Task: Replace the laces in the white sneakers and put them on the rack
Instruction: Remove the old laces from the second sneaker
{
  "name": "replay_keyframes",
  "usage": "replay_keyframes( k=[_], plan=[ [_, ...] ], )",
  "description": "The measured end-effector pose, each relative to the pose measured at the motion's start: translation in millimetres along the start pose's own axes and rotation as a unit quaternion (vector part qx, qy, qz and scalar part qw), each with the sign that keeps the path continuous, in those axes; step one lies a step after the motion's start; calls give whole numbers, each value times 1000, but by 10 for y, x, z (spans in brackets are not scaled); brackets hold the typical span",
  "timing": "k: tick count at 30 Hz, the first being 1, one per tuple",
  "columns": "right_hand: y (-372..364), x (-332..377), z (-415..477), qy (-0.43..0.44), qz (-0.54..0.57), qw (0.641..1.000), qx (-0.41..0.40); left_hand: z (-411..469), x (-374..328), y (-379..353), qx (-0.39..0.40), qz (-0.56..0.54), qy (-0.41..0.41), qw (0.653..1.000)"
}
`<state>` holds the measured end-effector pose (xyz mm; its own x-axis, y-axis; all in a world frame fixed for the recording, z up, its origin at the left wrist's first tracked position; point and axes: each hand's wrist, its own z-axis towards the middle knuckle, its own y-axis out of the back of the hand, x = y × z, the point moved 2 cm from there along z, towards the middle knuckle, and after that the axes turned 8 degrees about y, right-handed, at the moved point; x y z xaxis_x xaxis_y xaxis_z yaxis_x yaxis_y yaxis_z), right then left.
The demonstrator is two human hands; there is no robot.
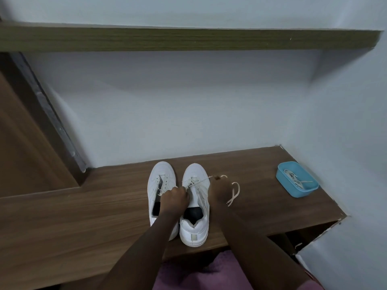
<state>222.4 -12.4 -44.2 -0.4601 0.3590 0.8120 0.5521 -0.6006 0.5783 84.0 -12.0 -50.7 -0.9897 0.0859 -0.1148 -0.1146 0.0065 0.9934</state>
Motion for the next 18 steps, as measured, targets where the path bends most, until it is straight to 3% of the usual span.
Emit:
replay_keyframes(
  k=[2, 5, 7, 9, 12, 15, 18],
  plan=[
    [70, -143, 112, -71, 18, 996, -42, 4, 1, 3, -2, -1, 1, 1000],
    [37, -307, 227, -79, -22, 996, 16, 8, 0, 6, 1, -8, 4, 1000],
    [-4, -247, 175, 3, -49, 995, 82, 7, -2, 6, 0, -7, 3, 1000],
    [-62, -107, 85, 98, -85, 987, 95, 5, -3, 10, -2, -4, 0, 1000],
    [-205, 122, -128, 255, -157, 940, 161, 9, 3, 10, 5, -5, -2, 1000],
    [-289, 186, -245, 252, -185, 930, 192, 9, 13, 13, 7, 1, -2, 1000],
    [-242, 238, -216, 270, -207, 928, 153, 6, 15, 9, 2, -12, 0, 1000]
  ],
)
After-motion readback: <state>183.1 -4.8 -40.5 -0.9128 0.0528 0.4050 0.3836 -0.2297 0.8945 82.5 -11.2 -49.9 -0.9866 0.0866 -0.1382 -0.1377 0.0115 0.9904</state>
